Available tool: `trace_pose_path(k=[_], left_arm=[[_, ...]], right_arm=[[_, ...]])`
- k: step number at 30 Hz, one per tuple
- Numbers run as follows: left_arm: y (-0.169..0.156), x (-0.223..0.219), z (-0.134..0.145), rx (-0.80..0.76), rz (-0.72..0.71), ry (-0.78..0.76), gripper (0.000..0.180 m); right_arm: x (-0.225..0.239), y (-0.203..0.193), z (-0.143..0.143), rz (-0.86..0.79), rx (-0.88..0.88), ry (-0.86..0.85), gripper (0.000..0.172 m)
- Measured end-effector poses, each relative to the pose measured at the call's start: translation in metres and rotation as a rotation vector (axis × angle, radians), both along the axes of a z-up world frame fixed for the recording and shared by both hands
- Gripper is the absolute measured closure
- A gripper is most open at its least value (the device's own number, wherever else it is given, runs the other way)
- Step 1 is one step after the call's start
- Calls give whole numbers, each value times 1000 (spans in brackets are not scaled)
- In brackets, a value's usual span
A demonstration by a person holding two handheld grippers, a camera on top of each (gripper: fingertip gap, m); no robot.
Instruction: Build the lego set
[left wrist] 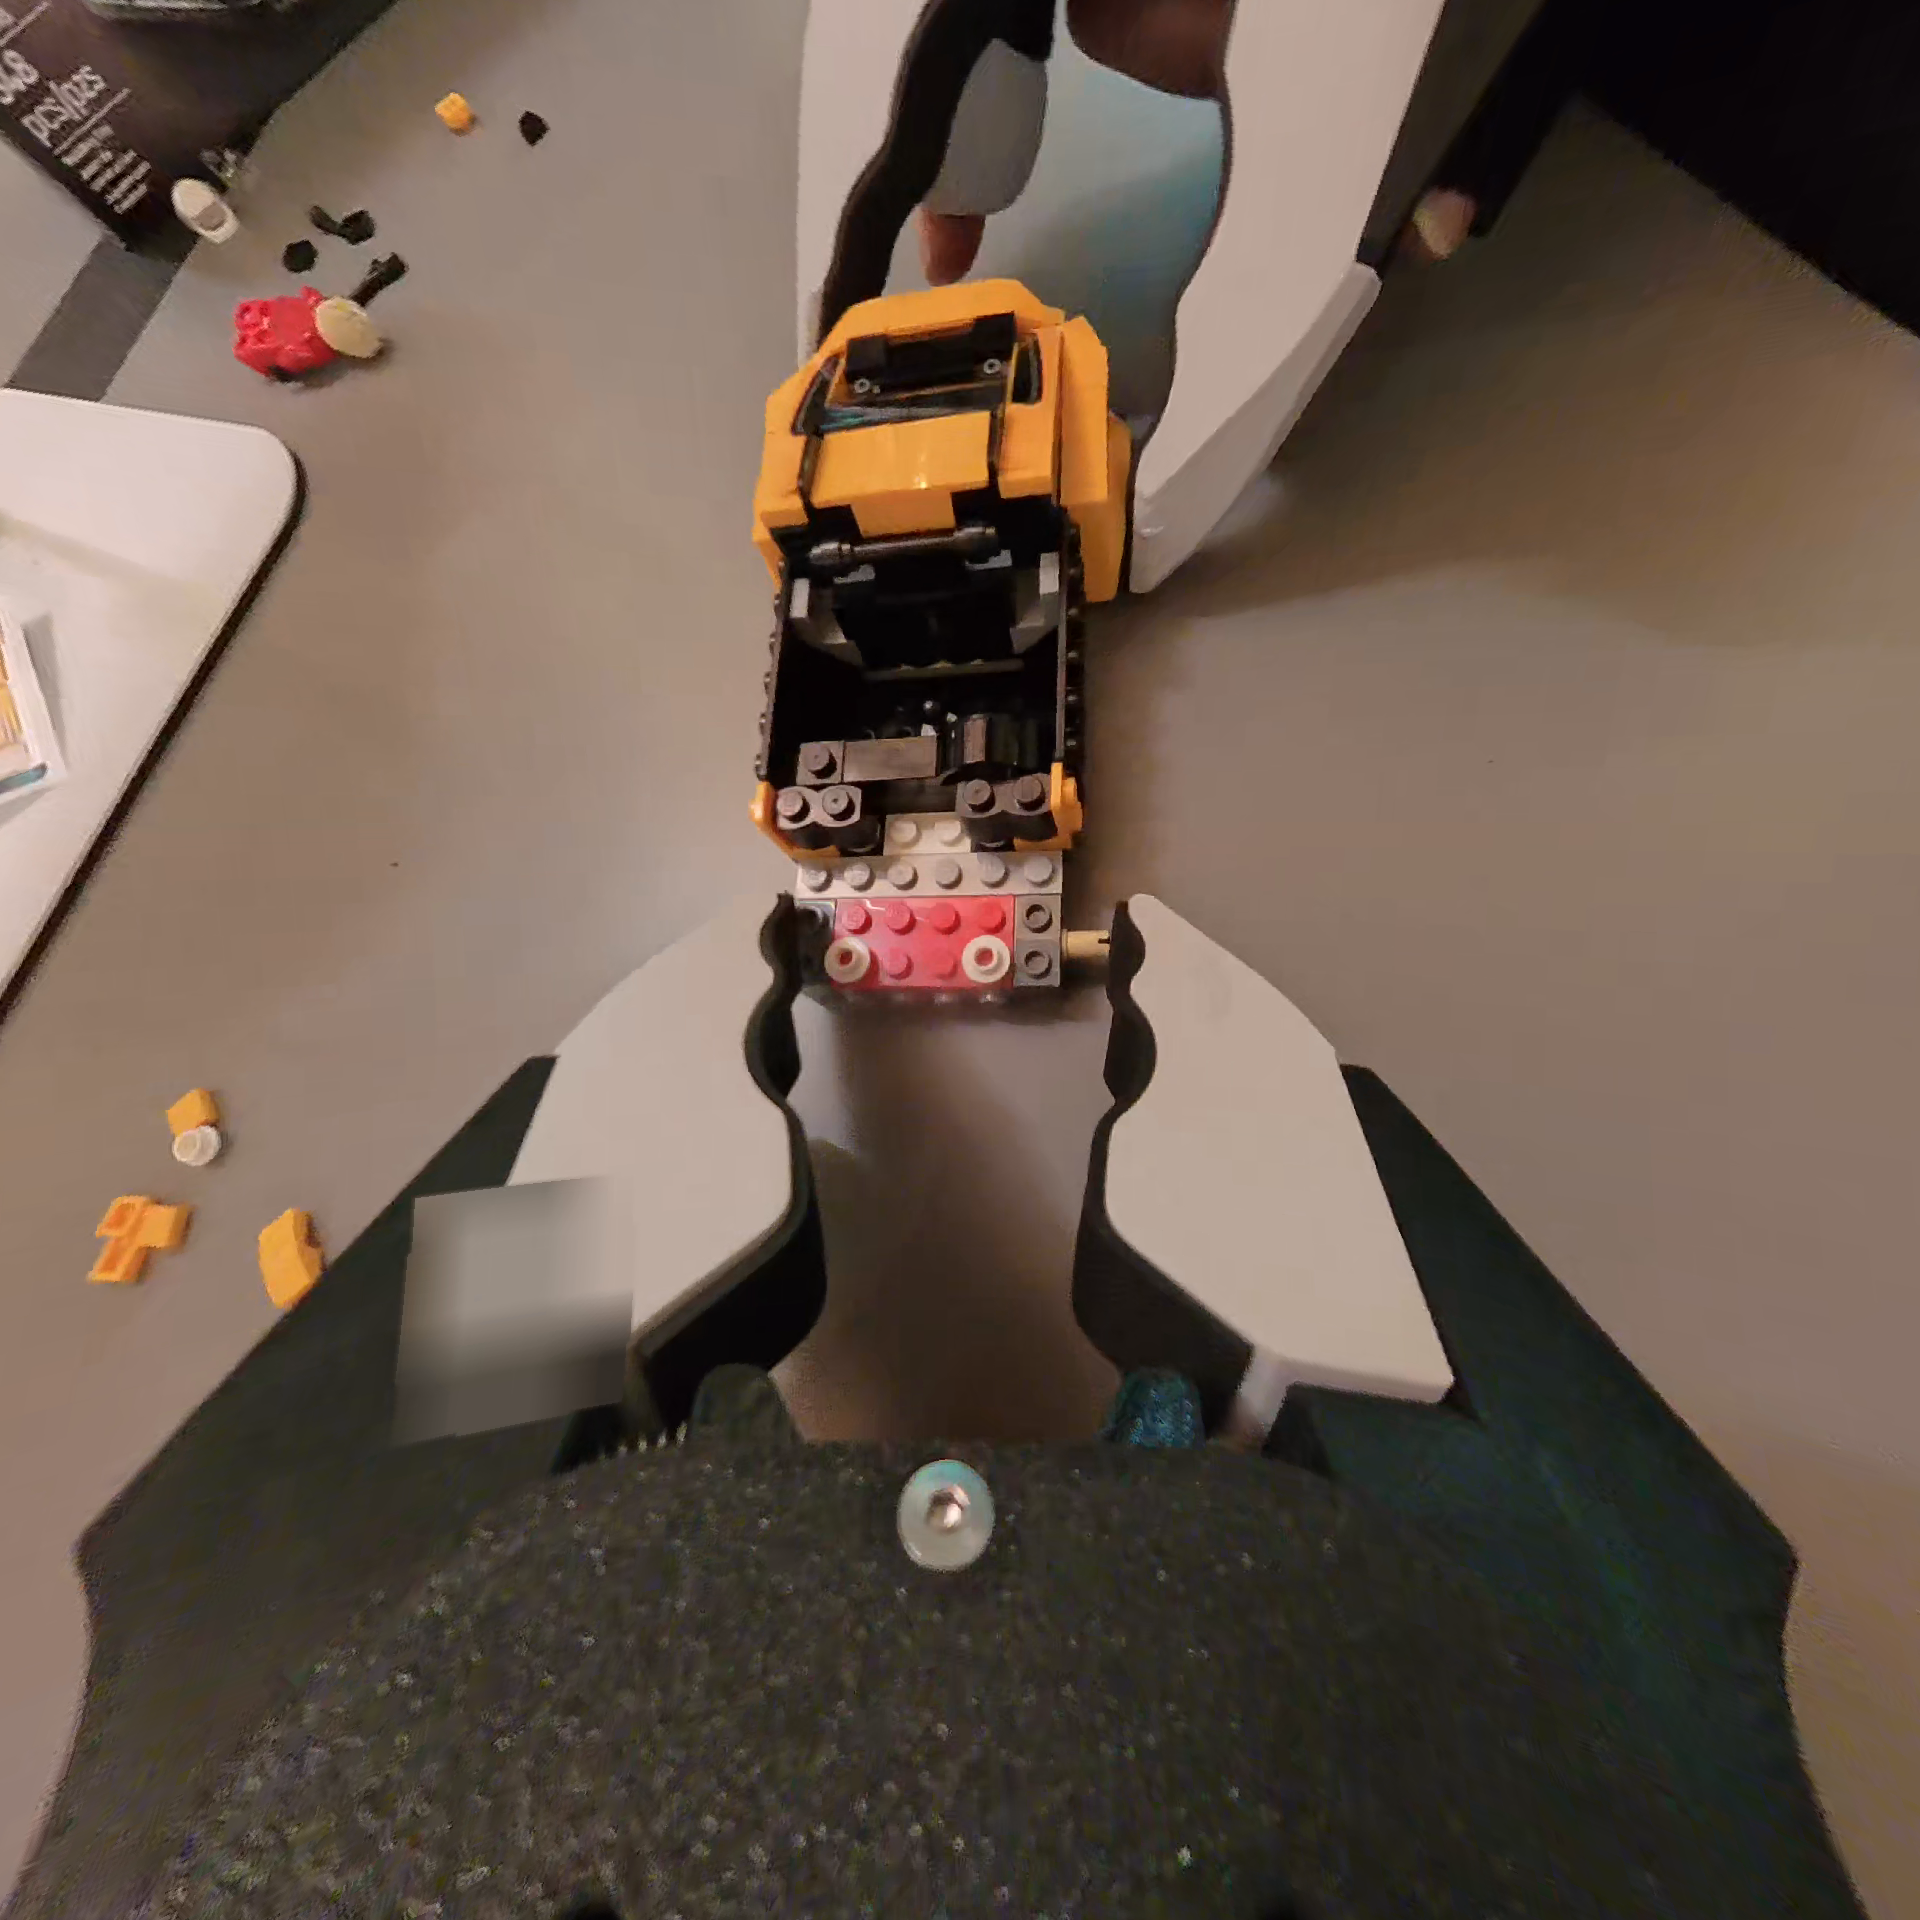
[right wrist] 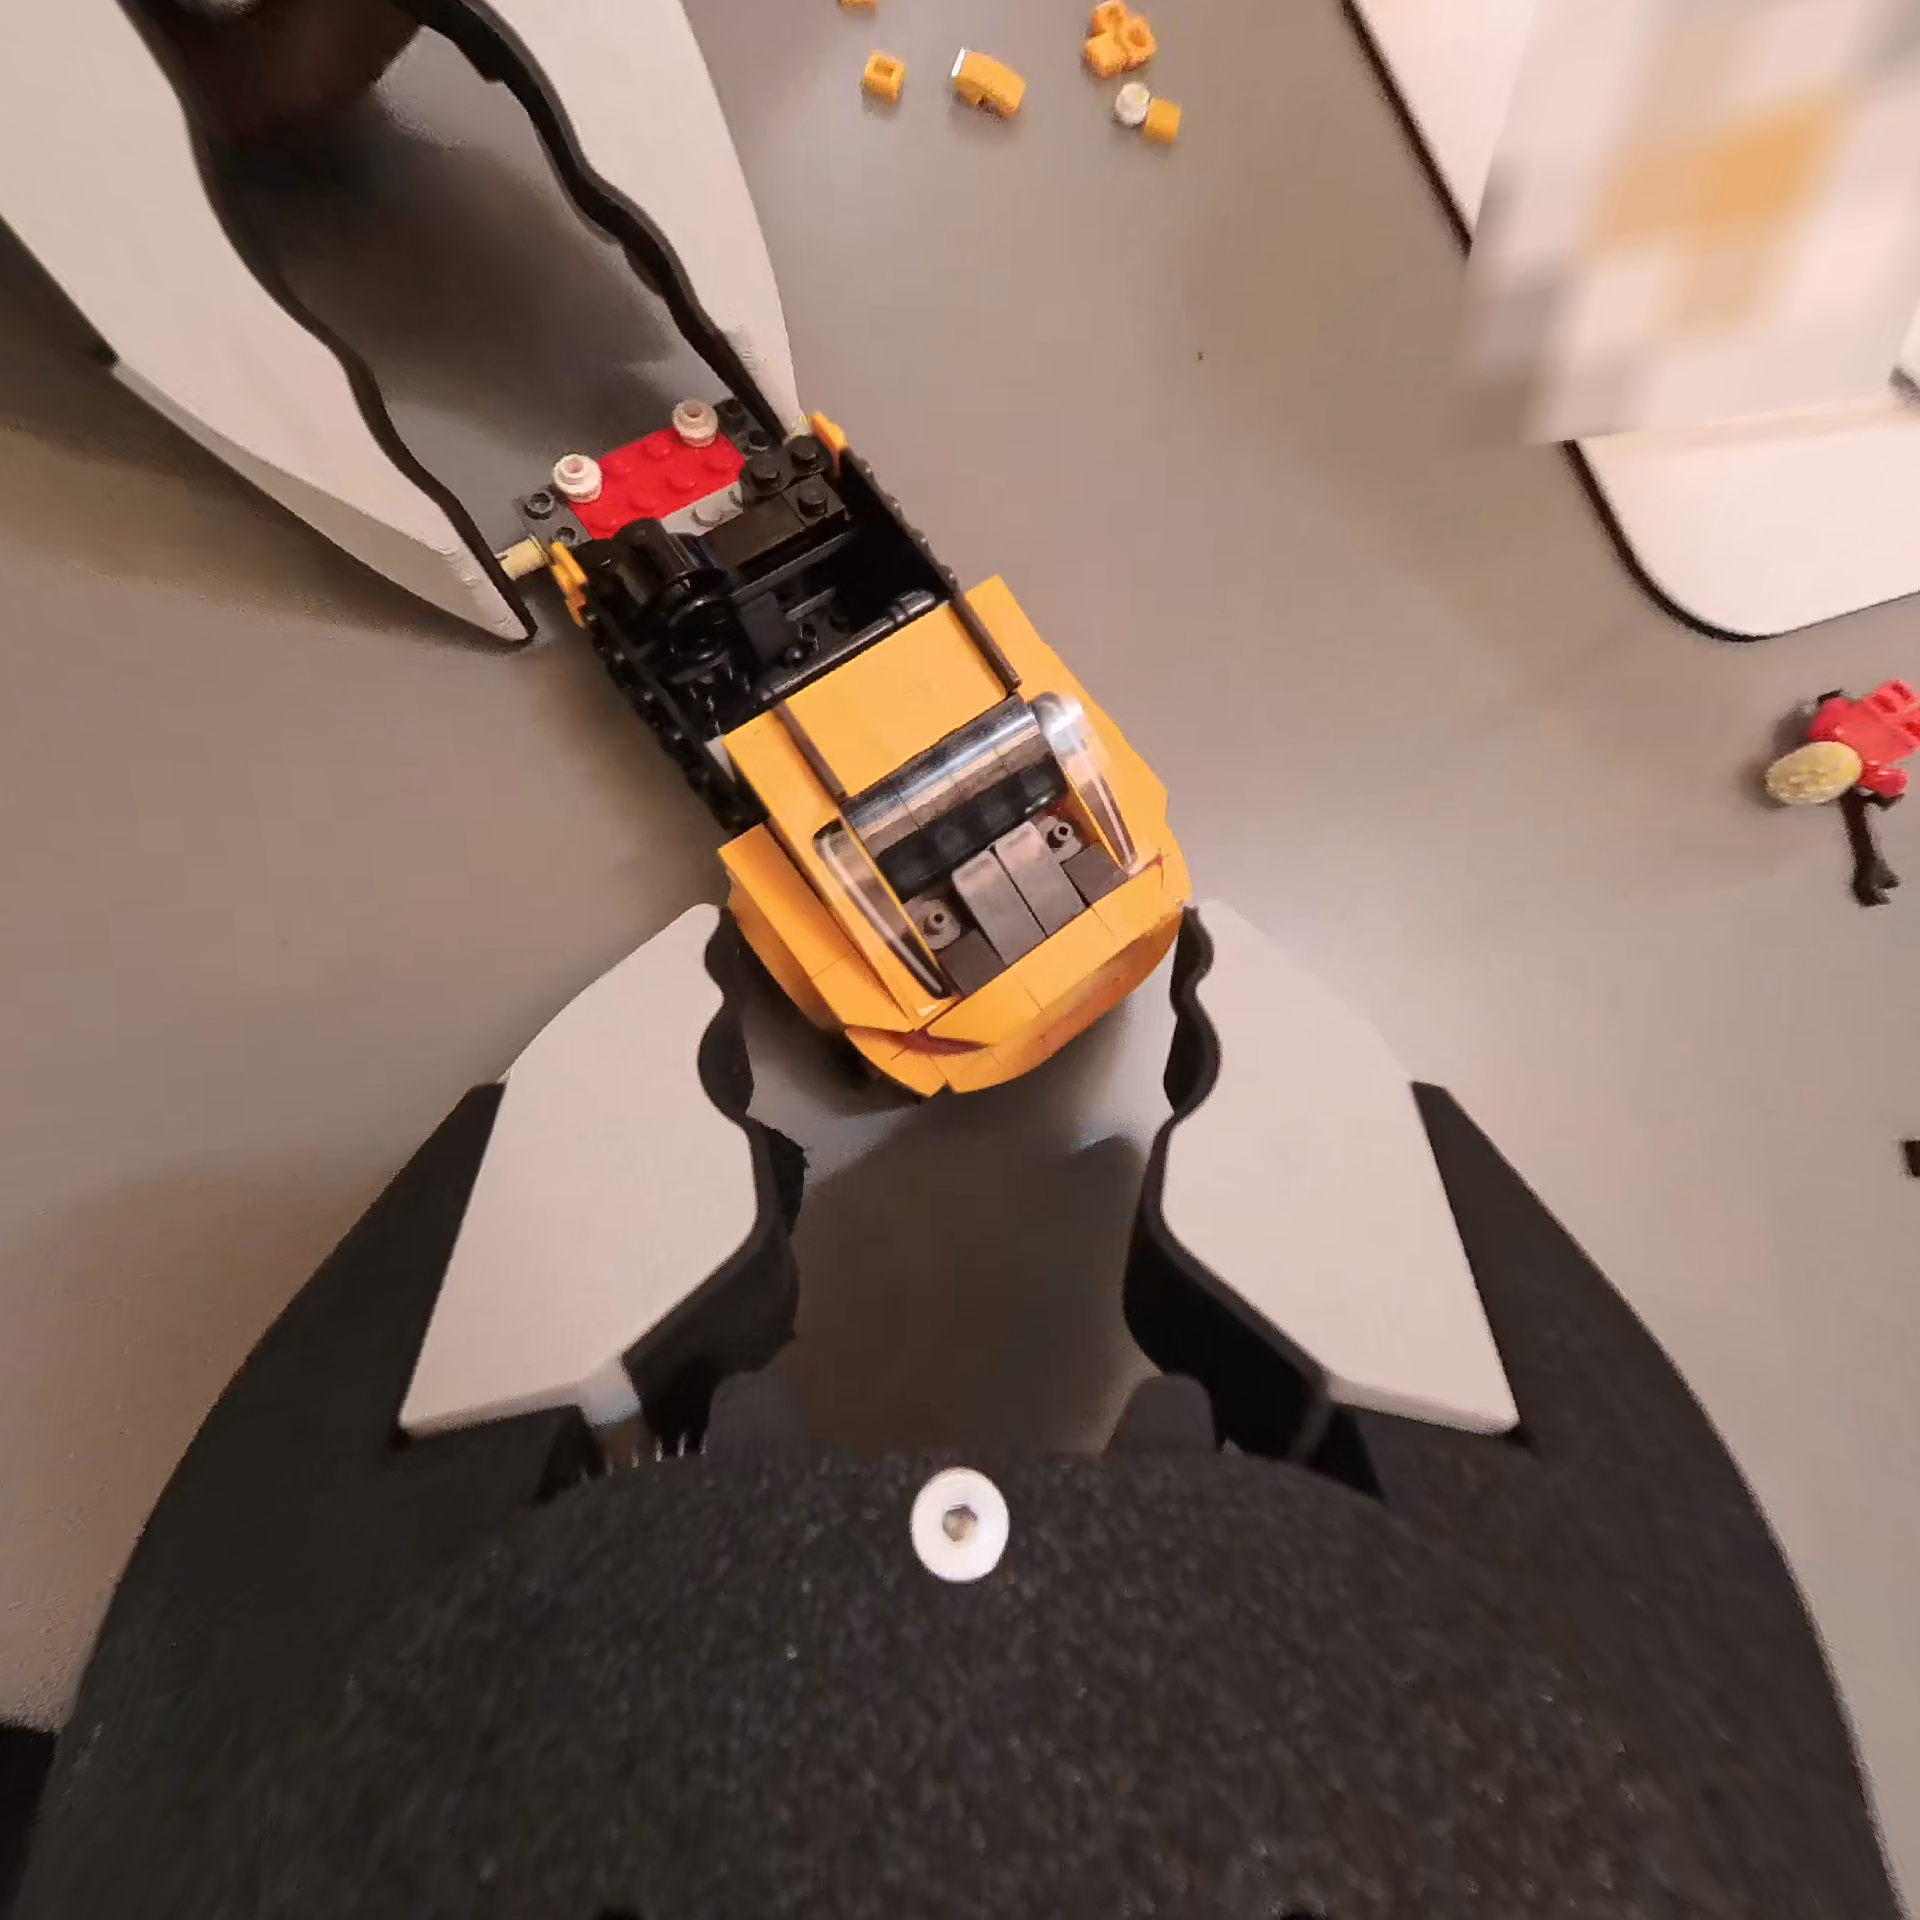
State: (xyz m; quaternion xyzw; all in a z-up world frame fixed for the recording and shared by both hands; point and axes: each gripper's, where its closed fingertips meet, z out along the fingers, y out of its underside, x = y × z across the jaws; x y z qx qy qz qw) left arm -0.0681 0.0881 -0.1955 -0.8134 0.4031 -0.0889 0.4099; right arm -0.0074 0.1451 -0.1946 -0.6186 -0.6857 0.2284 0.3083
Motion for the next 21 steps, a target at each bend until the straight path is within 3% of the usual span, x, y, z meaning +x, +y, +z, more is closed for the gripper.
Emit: trace_pose_path(k=[4, 10, 17, 21], left_arm=[[0, -4, 9, -6, 31, -109, 123], [10, -14, 34, 69, 109, -268, 126], [20, -31, 61, 142, 224, -441, 146], [24, -48, 82, 275, 305, -460, 169]], right_arm=[[0, 4, 9, -60, 52, 87, 96], [4, 8, 50, -171, 46, 315, 104], [3, 5, 77, -255, 86, 487, 106], [4, 13, 116, -347, 112, 675, 119]])
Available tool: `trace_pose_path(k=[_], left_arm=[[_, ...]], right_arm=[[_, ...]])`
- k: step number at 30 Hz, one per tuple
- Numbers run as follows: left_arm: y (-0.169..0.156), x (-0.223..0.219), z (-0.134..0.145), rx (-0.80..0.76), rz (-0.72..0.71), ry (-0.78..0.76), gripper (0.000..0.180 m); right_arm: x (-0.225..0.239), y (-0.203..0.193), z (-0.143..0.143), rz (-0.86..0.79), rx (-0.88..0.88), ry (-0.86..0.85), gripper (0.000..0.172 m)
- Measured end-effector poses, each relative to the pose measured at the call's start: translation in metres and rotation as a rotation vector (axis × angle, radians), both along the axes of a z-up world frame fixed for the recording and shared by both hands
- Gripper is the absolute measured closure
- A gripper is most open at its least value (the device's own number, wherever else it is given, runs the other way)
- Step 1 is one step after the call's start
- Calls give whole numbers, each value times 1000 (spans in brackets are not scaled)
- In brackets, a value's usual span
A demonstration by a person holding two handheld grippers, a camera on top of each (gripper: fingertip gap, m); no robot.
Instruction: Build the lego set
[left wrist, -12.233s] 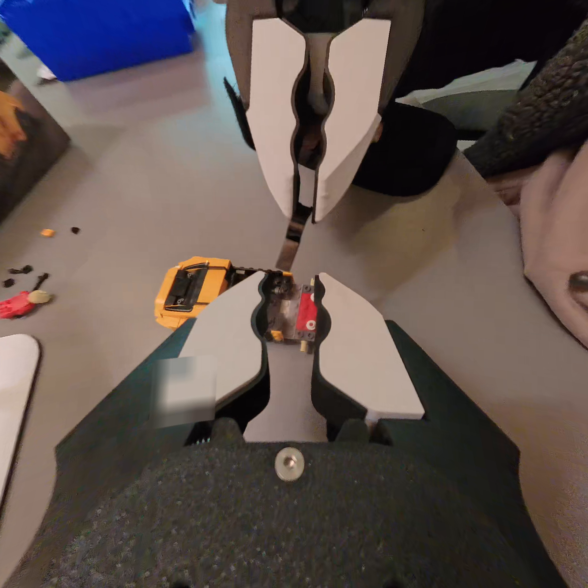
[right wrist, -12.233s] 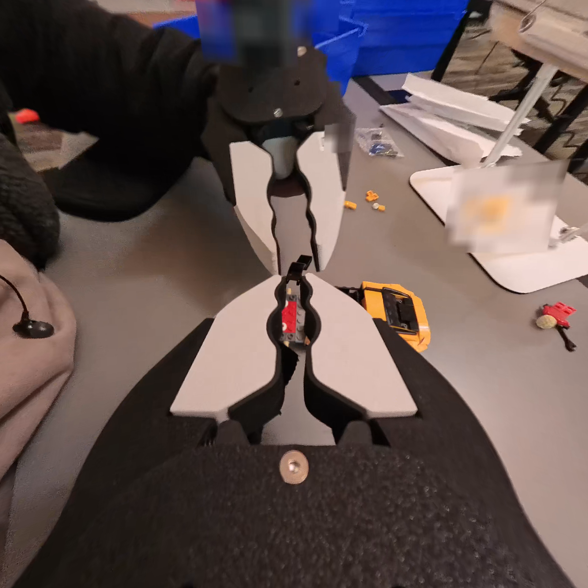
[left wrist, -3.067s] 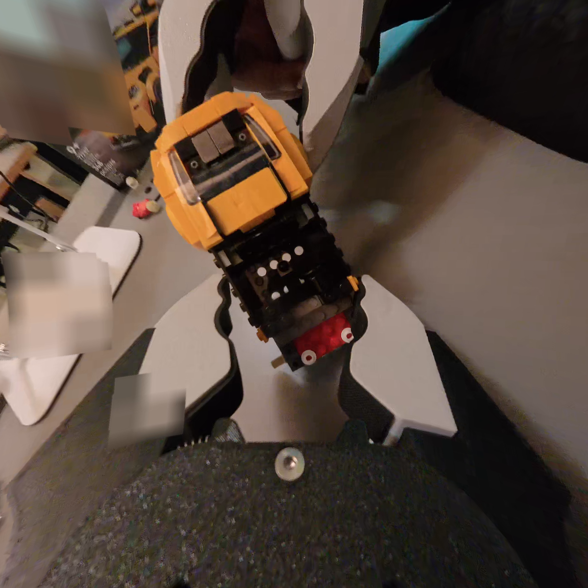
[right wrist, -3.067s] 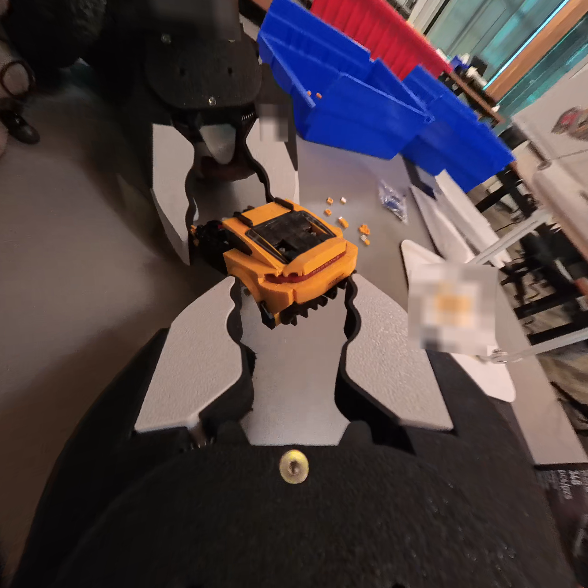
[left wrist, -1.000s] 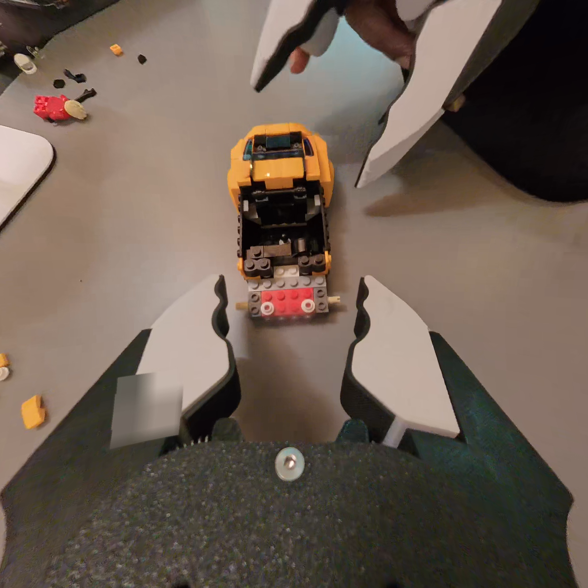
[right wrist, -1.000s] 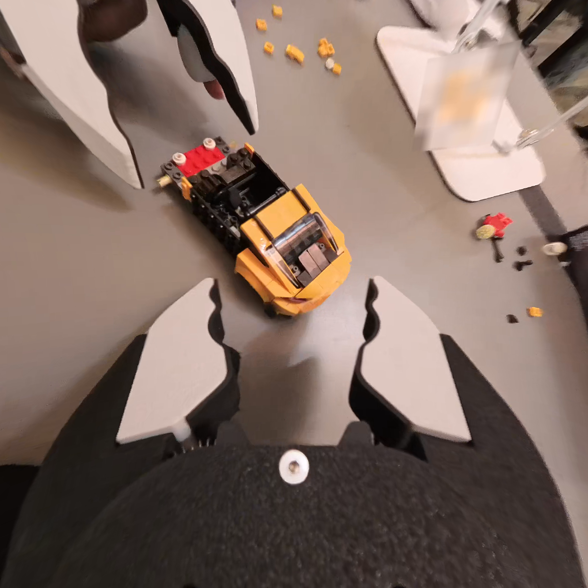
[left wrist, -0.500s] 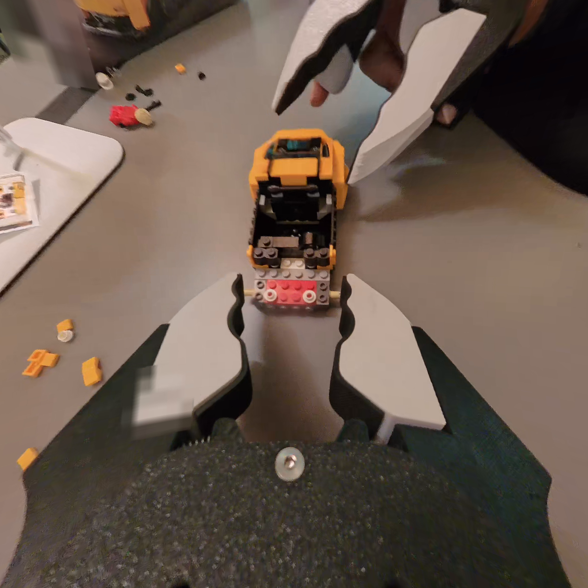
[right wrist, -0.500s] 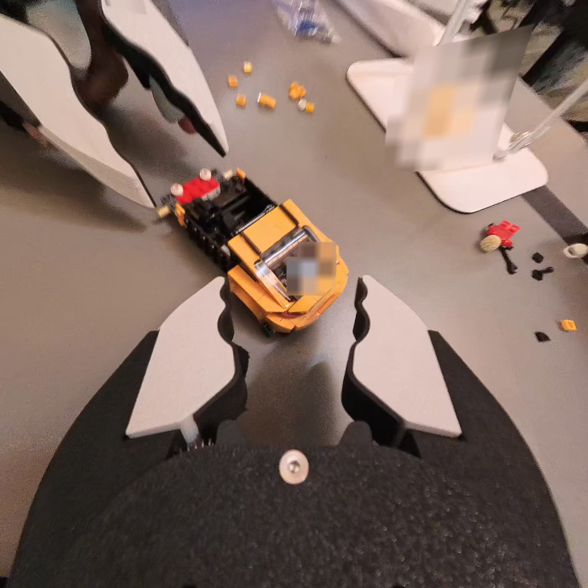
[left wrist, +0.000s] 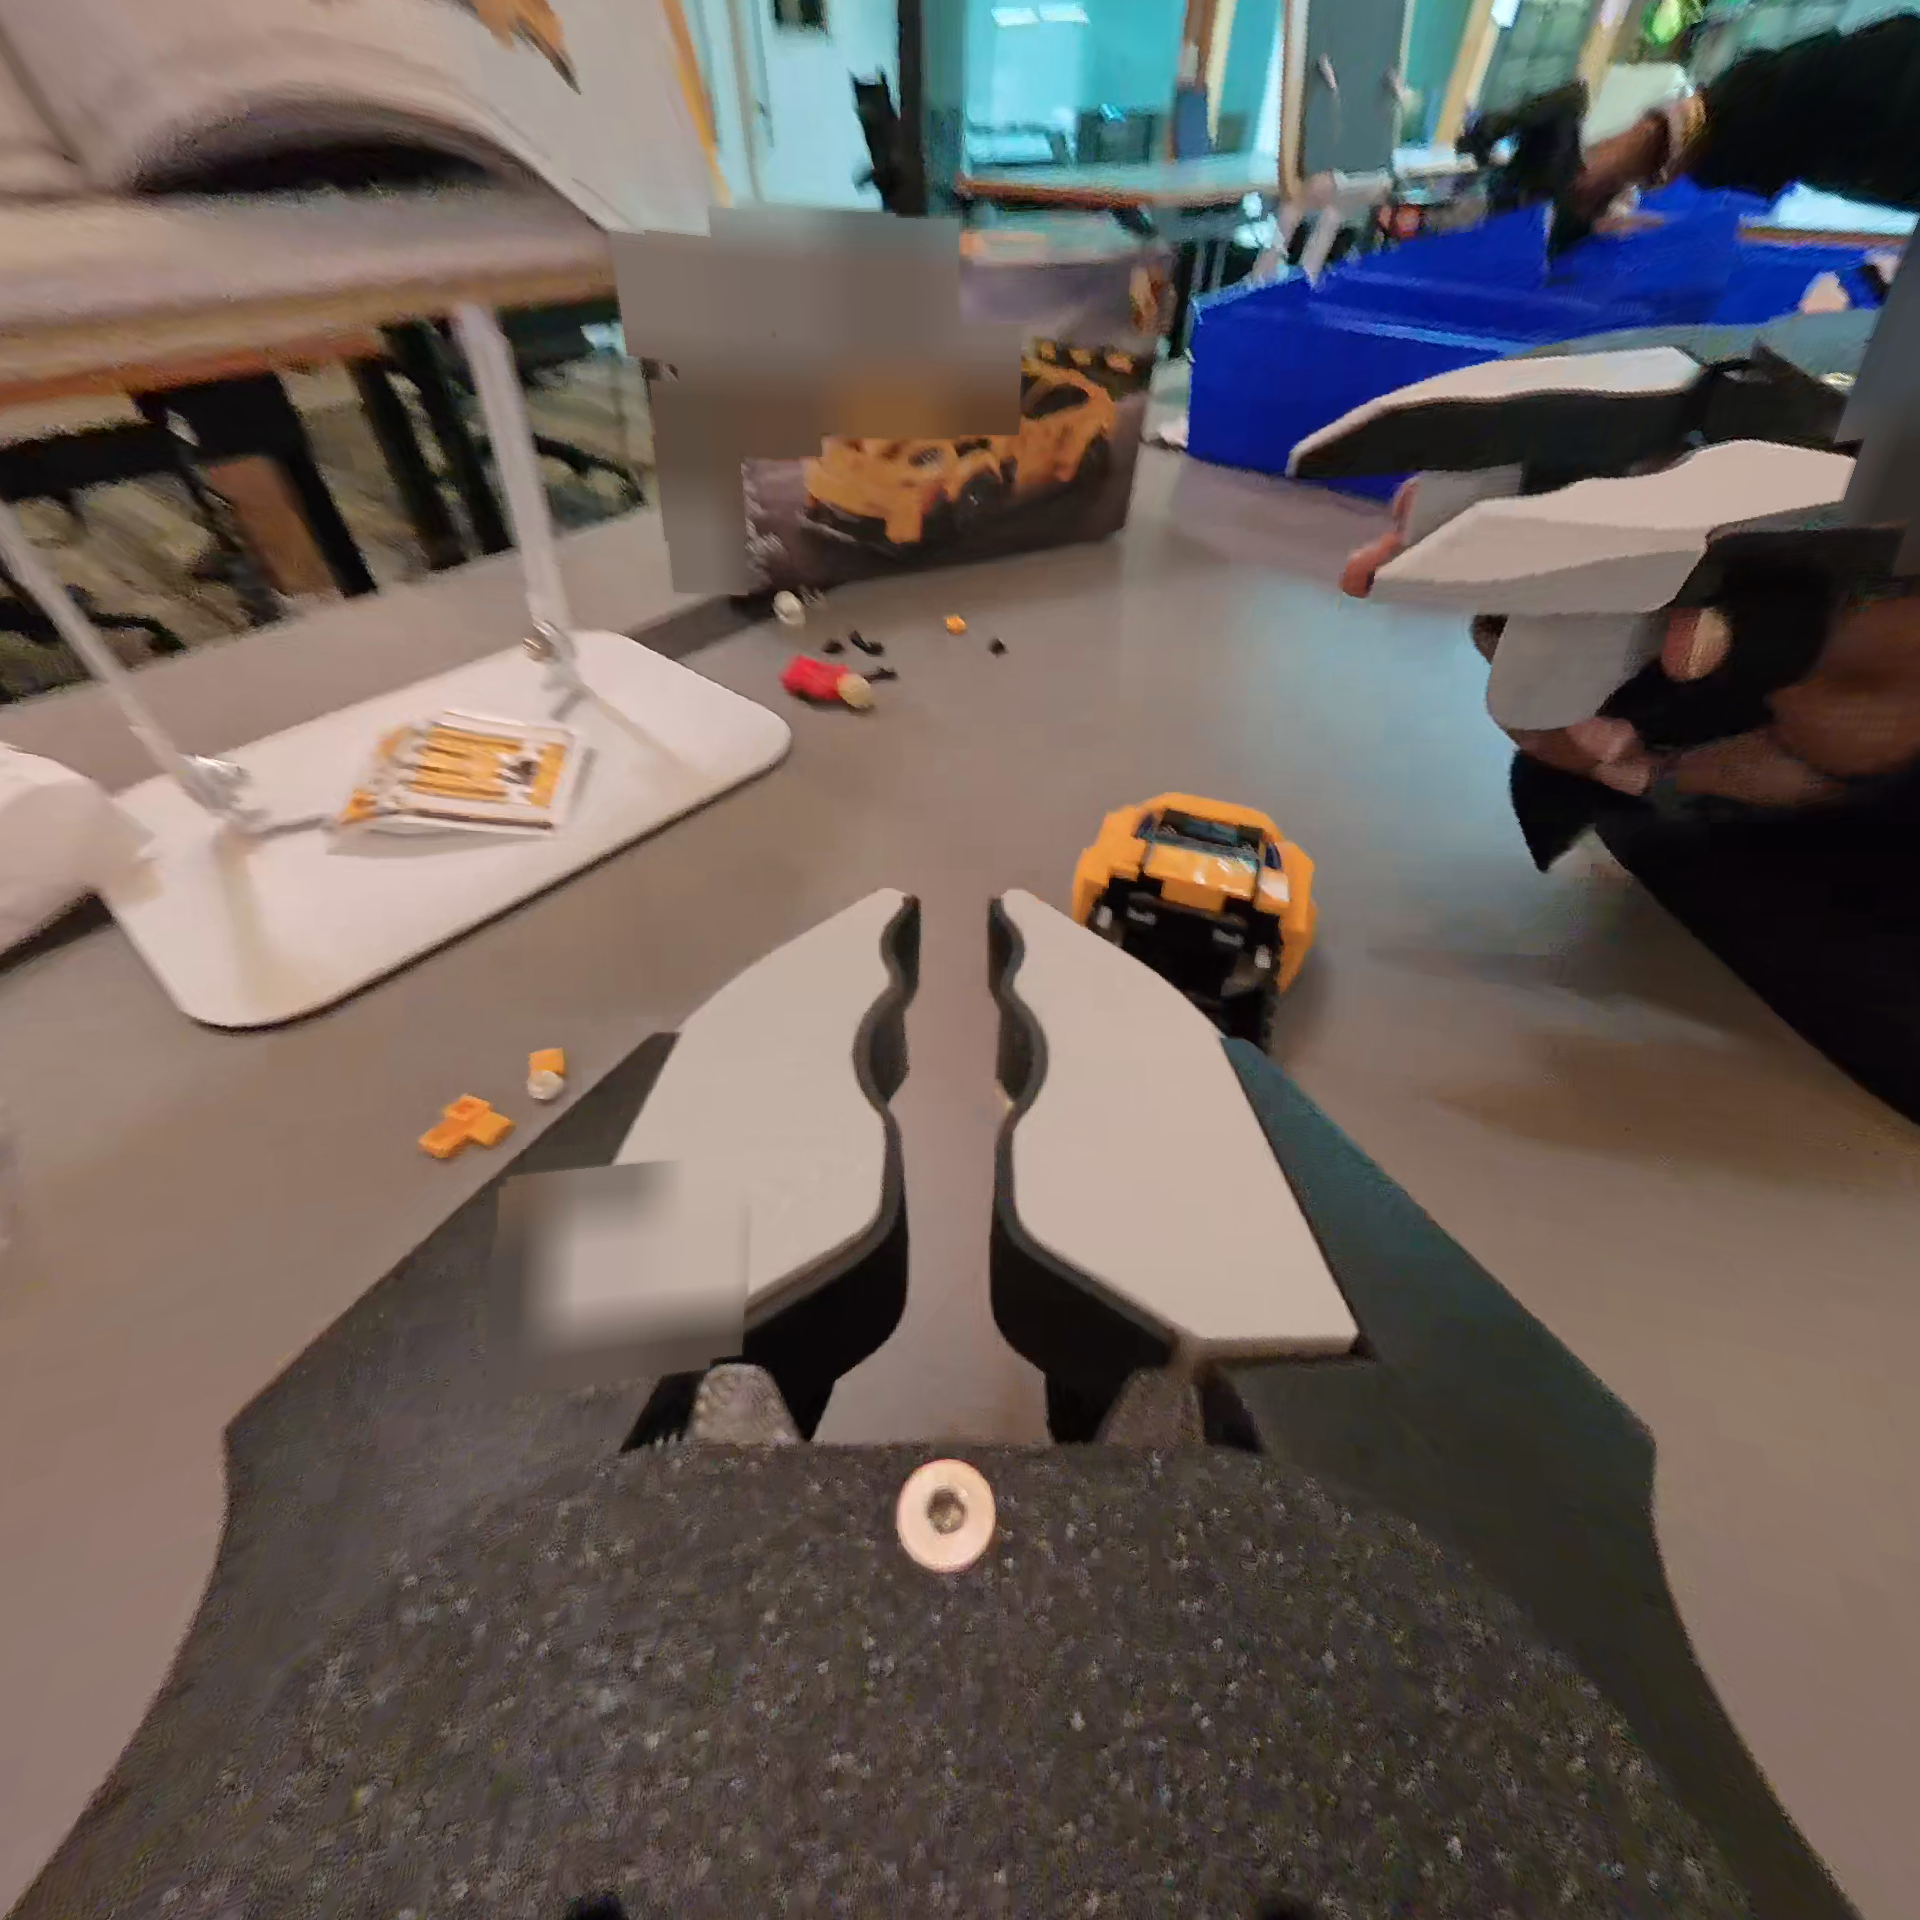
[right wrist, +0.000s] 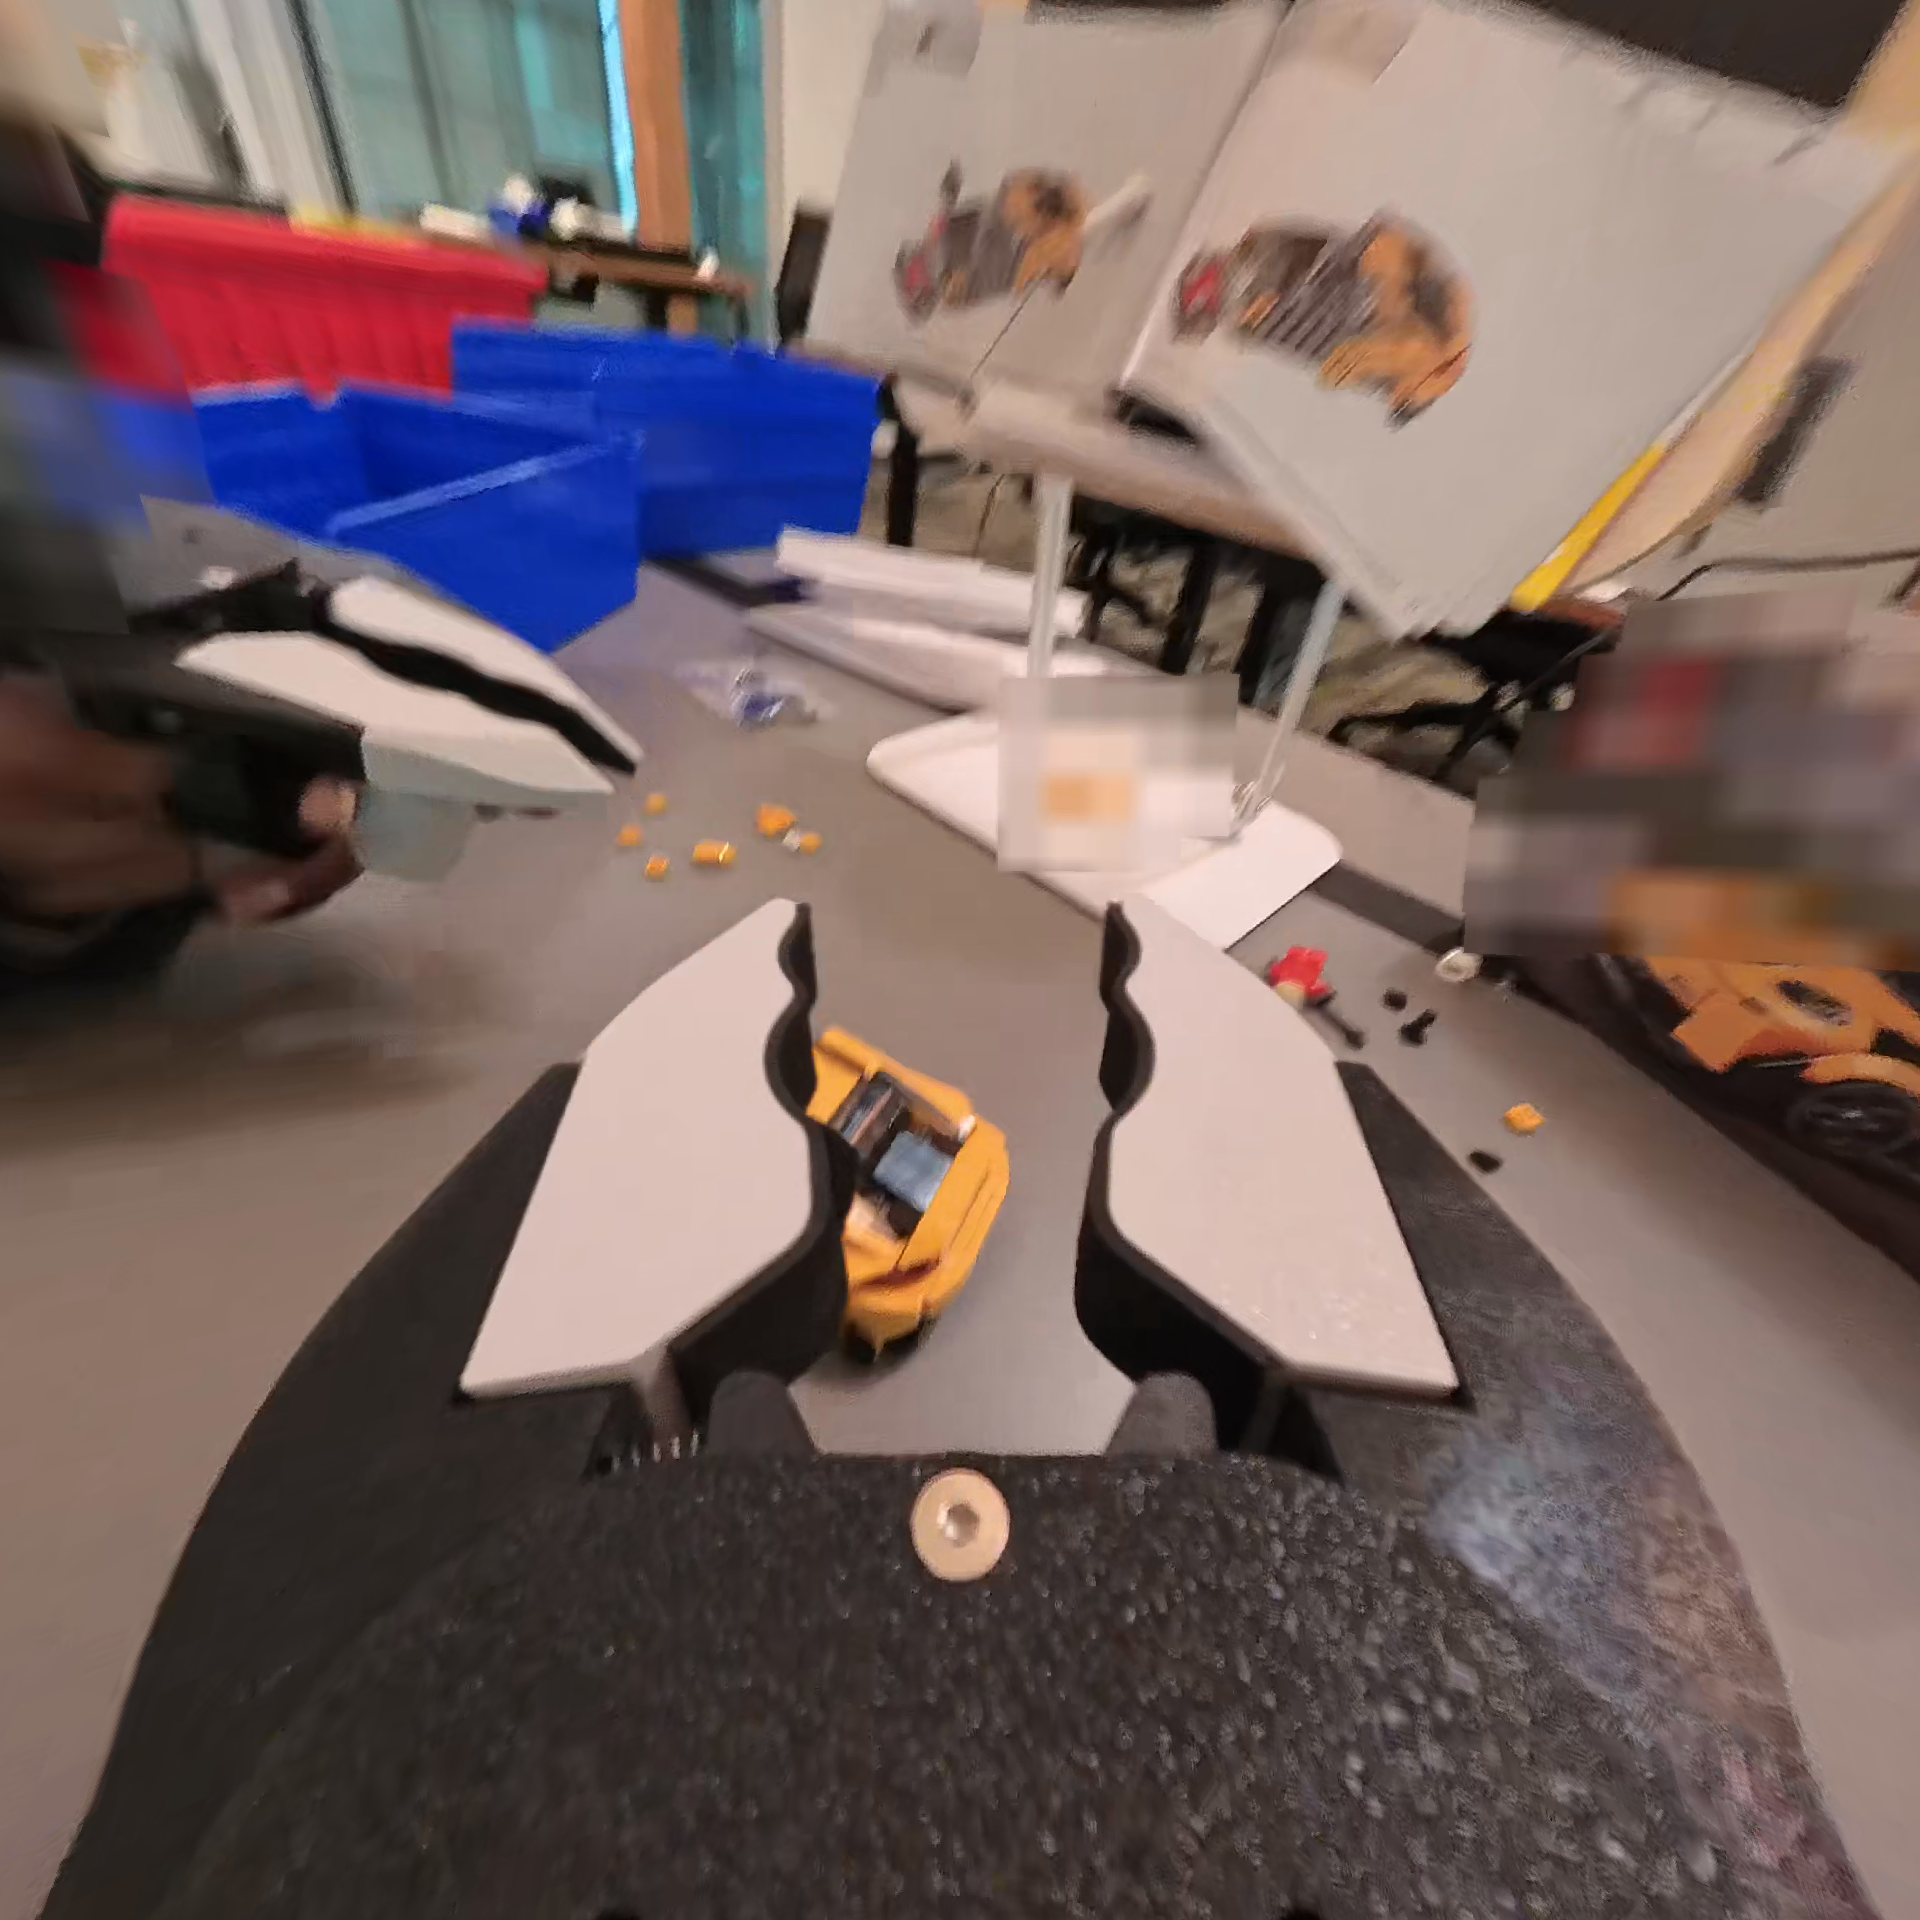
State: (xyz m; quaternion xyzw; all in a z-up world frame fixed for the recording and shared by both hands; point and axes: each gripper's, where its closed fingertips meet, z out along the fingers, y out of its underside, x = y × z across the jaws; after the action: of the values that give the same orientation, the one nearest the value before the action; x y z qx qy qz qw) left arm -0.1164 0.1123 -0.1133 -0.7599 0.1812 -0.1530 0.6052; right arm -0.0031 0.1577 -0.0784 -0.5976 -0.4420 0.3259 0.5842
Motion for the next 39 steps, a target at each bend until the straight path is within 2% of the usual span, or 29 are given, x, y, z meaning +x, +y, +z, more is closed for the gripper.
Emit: trace_pose_path(k=[4, 10, 17, 21, 23, 31, 35, 39], left_arm=[[1, -22, 25, 142, 135, -6, 180], [0, -50, 46, 240, 281, -60, 180], [14, -68, 53, 267, 370, -3, 180], [22, -75, 42, 215, 359, 18, 180], [22, -75, 32, 195, 344, 30, 180], [21, -71, 32, 204, 347, 33, 180], [37, -85, 49, 246, 425, -1, 180], [65, -98, 85, 331, 492, -98, 180]], right_arm=[[6, 10, 40, -144, 81, 162, 150], [-11, 20, 68, -221, 84, 253, 171], [-56, 50, 105, -237, 154, 278, 172], [-50, 60, 93, -245, 145, 341, 172], [-44, 64, 83, -238, 156, 321, 172], [-13, 76, 89, -277, 130, 380, 172], [-19, 74, 80, -266, 115, 356, 172], [-26, 75, 69, -258, 119, 311, 172]])
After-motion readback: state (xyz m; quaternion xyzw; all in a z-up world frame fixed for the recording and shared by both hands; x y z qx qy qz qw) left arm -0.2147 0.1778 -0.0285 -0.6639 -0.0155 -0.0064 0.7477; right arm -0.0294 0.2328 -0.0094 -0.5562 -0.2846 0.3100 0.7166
